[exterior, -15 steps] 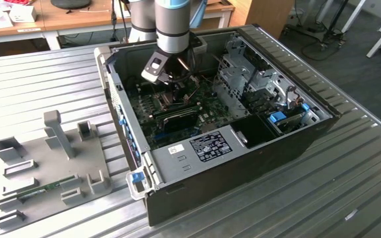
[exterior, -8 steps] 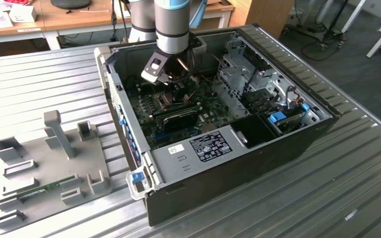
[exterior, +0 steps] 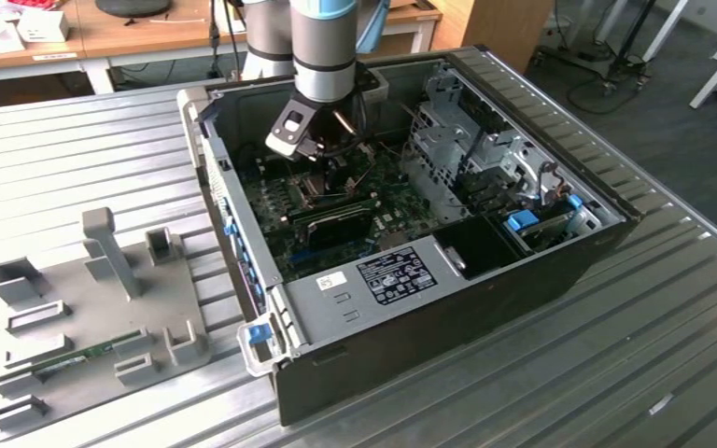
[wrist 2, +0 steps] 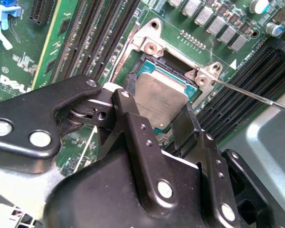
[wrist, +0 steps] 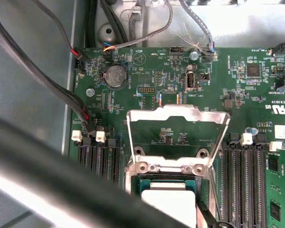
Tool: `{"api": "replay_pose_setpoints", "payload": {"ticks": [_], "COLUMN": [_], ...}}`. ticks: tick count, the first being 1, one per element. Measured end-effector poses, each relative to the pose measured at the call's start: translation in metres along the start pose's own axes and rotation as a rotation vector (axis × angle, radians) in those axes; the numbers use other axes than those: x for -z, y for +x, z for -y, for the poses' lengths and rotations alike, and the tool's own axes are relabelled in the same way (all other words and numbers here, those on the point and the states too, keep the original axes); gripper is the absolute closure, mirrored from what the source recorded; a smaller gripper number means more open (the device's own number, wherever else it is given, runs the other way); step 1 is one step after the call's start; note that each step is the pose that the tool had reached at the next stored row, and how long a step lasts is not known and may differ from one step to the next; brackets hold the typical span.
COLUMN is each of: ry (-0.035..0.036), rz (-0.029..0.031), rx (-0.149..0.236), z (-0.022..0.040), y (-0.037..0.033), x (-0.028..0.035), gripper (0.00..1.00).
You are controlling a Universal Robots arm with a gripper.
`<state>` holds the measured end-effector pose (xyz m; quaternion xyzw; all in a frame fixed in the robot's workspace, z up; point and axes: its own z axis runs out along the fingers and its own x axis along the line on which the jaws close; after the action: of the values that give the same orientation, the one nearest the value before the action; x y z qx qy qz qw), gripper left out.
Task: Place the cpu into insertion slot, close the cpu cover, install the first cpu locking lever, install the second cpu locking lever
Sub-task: 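Place the cpu into insertion slot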
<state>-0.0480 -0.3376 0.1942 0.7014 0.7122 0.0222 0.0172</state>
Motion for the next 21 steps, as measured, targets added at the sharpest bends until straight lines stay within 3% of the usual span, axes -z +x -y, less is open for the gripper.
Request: {"api": "replay_pose_setpoints", "payload": {"ticks": [10, 21], "ry": [-0.0001, -0.0001], "rz": [0.0000, 0.0040], "rx": [0.001, -0.005], "z": [0.0016, 0.0019], "y": [0.0001, -0.0002], "x": [-0.0007, -0.0006], "gripper": [0.46, 0.46]}}
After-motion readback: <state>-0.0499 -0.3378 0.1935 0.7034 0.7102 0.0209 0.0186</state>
